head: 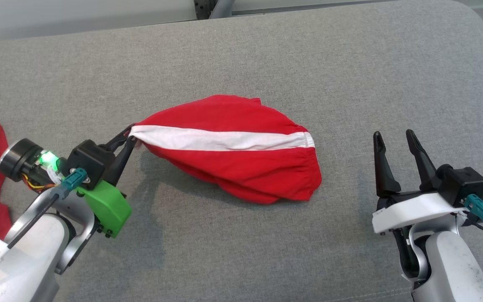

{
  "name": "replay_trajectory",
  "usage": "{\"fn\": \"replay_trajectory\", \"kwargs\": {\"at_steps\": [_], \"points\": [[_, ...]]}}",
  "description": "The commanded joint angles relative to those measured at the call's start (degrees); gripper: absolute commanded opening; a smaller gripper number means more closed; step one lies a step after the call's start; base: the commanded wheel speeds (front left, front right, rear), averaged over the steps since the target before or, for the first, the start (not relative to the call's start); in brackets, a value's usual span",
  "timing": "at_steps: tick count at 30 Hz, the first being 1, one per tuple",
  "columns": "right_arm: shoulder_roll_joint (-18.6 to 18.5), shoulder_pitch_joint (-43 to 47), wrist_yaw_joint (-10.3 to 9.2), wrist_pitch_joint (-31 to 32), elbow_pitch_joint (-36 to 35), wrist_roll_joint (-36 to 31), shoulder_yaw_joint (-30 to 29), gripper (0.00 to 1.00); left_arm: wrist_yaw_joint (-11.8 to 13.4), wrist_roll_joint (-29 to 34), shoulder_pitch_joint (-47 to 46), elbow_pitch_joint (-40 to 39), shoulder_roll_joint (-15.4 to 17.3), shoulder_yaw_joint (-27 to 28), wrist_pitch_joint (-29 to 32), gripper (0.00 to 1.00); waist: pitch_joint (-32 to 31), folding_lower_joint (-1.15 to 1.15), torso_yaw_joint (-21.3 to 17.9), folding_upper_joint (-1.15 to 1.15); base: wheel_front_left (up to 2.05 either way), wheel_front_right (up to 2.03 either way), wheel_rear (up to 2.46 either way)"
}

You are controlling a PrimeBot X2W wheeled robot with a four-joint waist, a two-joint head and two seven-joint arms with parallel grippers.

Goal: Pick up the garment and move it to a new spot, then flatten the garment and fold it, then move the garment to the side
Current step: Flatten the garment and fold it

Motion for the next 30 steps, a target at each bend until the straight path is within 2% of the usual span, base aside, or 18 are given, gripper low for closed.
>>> {"fn": "replay_trajectory", "kwargs": {"at_steps": [1,3,6,12,13,15,16,22,30], "points": [[-0.07,-0.76,0.00,-0.34,0.11,0.21,0.07,1.00,0.50,0.92,-0.33,-1.54,1.72,-0.36,1.66,0.00,-0.02,0.00,0.33,0.00,0.00,0.00,0.00],[-0.08,-0.78,0.00,-0.45,0.29,0.39,0.22,1.00,0.64,1.71,1.08,-3.24,3.01,-1.07,3.76,0.00,0.17,0.00,0.40,0.00,0.00,0.00,0.00],[-0.08,-1.12,0.00,-0.72,0.57,0.59,0.49,1.00,1.04,0.66,3.47,-3.03,2.43,-2.19,5.09,0.00,0.61,0.00,0.26,0.00,0.00,0.00,0.00],[-0.08,-1.46,0.00,-0.56,0.99,0.55,0.84,1.00,0.78,-1.88,6.12,4.15,-2.91,-4.64,2.75,0.00,1.09,0.00,-0.24,0.00,0.00,0.00,0.00],[-0.08,-1.46,0.00,-0.43,0.95,0.41,0.81,1.00,0.69,-1.84,6.02,5.50,-3.74,-5.01,2.03,0.11,1.10,0.00,-0.27,0.00,0.00,0.00,0.00],[-0.07,-1.41,0.00,-0.21,0.90,0.09,0.71,1.00,0.52,-2.04,5.45,8.06,-5.58,-5.56,0.68,0.51,1.06,0.00,-0.25,0.00,0.00,0.00,0.00],[-0.07,-1.37,0.00,-0.20,0.88,-0.04,0.66,1.00,0.62,-1.95,4.95,8.99,-6.24,-5.64,-0.16,1.00,1.01,0.00,-0.25,0.00,0.00,0.00,0.00],[-0.07,-0.27,0.00,0.53,0.63,-0.79,0.21,1.00,2.38,-3.28,5.89,11.07,-9.61,-4.07,-6.31,1.00,-0.79,0.00,0.09,0.00,0.00,0.00,0.00],[-0.08,1.03,0.00,1.18,0.30,-1.20,0.02,1.00,4.76,-5.91,9.32,4.98,-9.08,-1.06,-9.49,1.00,-3.68,0.00,1.19,0.00,0.00,0.00,0.00]]}}
